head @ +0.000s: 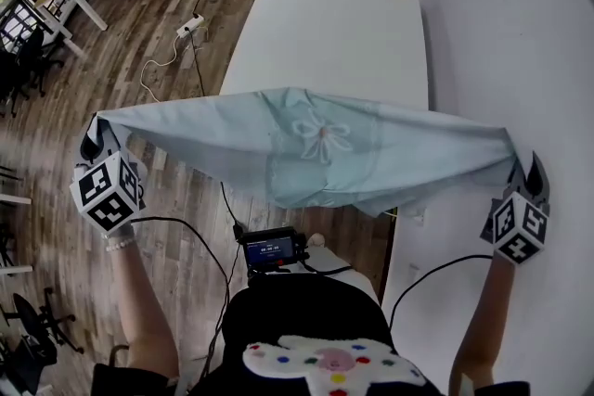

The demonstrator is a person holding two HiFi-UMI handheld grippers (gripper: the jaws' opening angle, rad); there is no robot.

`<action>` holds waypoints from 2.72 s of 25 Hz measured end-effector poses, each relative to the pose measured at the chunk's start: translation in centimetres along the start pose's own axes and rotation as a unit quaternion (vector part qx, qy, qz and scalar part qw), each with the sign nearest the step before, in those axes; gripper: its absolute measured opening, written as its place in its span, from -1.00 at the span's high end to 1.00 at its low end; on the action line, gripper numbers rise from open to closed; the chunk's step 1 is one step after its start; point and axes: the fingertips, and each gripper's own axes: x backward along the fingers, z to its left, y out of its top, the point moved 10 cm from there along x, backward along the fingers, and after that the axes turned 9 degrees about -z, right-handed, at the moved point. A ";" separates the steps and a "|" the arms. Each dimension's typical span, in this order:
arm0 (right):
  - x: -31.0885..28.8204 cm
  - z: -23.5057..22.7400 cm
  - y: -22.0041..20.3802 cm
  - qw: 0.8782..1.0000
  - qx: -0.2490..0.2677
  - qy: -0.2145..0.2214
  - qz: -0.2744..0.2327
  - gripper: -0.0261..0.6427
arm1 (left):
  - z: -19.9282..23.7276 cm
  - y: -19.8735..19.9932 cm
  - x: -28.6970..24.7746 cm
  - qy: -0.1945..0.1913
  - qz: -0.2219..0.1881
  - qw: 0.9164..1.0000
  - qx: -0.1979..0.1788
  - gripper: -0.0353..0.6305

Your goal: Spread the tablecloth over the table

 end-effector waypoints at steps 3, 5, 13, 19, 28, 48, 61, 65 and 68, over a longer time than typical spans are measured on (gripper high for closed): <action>-1.4 0.0 0.8 1.000 0.015 0.003 -0.018 0.83 | -0.4 1.5 -1.3 -0.002 -0.018 1.000 -0.015 0.86; -2.2 -0.1 1.1 0.999 0.018 0.008 -0.025 0.83 | -0.7 2.4 -1.9 -0.005 -0.028 0.999 -0.023 0.86; -4.3 -1.1 2.5 0.998 0.020 0.026 -0.053 0.83 | -1.0 5.6 -2.6 0.013 -0.053 0.998 -0.013 0.86; -6.6 -1.8 3.9 0.996 0.032 0.030 -0.077 0.83 | -0.8 7.6 -3.7 0.024 -0.073 0.997 -0.032 0.86; -7.0 -1.7 1.8 0.995 0.037 0.009 -0.087 0.83 | 0.2 6.4 -4.6 0.039 -0.101 0.993 -0.047 0.86; -26.7 0.9 -1.9 0.993 0.093 -0.008 0.075 0.83 | -5.7 4.8 -30.2 -0.004 0.005 0.996 -0.093 0.86; -37.2 3.0 -7.2 0.980 0.117 -0.034 0.157 0.83 | -13.3 1.3 -44.1 -0.048 0.068 0.990 -0.114 0.86; -40.5 4.4 -7.0 0.976 0.141 -0.028 0.164 0.83 | -14.5 1.3 -47.8 -0.056 0.072 0.988 -0.127 0.86; -43.7 5.8 -6.4 0.973 0.154 -0.019 0.168 0.83 | -15.6 1.9 -51.2 -0.059 0.070 0.988 -0.127 0.86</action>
